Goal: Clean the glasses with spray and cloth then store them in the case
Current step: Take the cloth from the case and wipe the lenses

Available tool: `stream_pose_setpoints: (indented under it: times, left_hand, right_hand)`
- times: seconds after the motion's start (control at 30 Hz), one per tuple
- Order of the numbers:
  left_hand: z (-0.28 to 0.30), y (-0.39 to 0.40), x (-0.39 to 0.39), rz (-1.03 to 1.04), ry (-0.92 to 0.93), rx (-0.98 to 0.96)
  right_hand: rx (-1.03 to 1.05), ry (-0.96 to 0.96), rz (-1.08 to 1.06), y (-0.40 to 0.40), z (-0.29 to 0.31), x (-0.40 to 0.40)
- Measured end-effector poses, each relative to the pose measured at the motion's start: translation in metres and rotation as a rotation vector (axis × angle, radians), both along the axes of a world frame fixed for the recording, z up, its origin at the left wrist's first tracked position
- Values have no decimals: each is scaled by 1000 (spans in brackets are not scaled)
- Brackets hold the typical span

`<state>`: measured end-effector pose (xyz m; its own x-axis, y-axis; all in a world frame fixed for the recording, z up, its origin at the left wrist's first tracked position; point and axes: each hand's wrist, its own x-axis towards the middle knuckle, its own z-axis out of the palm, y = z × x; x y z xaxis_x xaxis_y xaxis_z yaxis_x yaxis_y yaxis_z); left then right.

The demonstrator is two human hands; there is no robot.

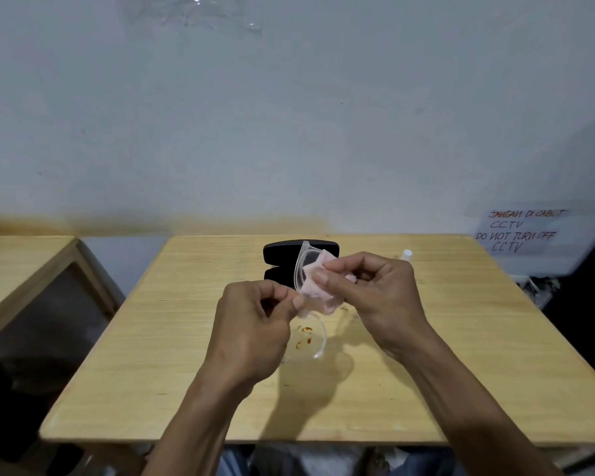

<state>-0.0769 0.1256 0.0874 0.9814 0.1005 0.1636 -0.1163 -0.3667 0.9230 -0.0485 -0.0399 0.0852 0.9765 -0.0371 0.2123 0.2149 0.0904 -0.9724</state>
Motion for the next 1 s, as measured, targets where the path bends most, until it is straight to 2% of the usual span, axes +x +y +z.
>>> stream_pose_setpoints:
  times: [0.1,0.33,0.43,0.6,0.8,0.9,1.0]
  left_hand:
    - [1,-1,2,0,-7,-7]
    - [5,-10,-4,-31,-68,191]
    - [4,-10,-3,-24,-69,216]
    - [0,-8,-3,-30,-34,187]
    - [5,-3,5,-24,5,78]
    - [7,0,5,-39,29,35]
    - [7,-2,3,-73,32,29]
  right_hand:
    - [12,28,15,-2,-3,-5]
    - [23,32,-20,7,0,-6]
    - [68,14,-79,14,4,0]
    - [120,47,-97,15,5,6]
    - [-66,23,-36,11,4,2]
    - [-78,24,68,-2,3,3]
    - [-76,12,85,-13,4,2]
